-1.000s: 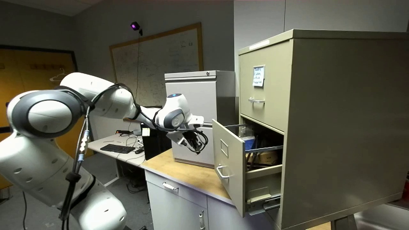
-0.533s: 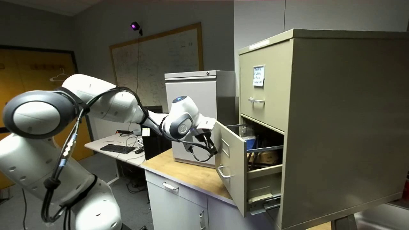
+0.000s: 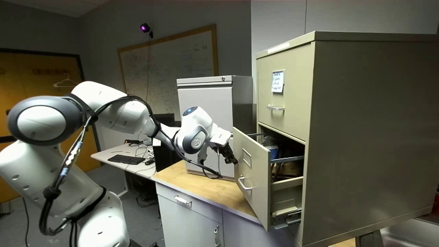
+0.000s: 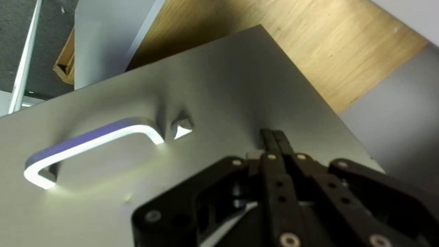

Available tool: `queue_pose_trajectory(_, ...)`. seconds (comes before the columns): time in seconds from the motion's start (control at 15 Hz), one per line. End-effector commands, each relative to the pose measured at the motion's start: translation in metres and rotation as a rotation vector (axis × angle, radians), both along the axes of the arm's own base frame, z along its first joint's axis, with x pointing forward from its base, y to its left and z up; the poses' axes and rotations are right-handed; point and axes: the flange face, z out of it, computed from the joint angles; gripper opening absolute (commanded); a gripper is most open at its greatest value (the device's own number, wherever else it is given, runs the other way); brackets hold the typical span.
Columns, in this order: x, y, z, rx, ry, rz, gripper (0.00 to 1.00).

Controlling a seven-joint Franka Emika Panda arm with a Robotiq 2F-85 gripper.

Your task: Close the open drawer

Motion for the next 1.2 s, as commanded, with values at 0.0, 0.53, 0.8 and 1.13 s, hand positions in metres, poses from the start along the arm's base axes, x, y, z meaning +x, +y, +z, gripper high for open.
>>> queue_pose_trajectory(0.0,0.020,-0.010,0.011,-0.004,-0.127,-0.115,0.00)
queue_pose_trajectory(0.53,0.055,-0.013,0.021,-0.087,-0.245,-0.359,0.00)
queue_pose_trajectory(0.8,0.077,-0.008,0.023,-0.134,-0.291,-0.477,0.00)
queue_pose_trajectory(1.13,0.111,-0.011,0.018,-0.210,-0.233,-0.647,0.00)
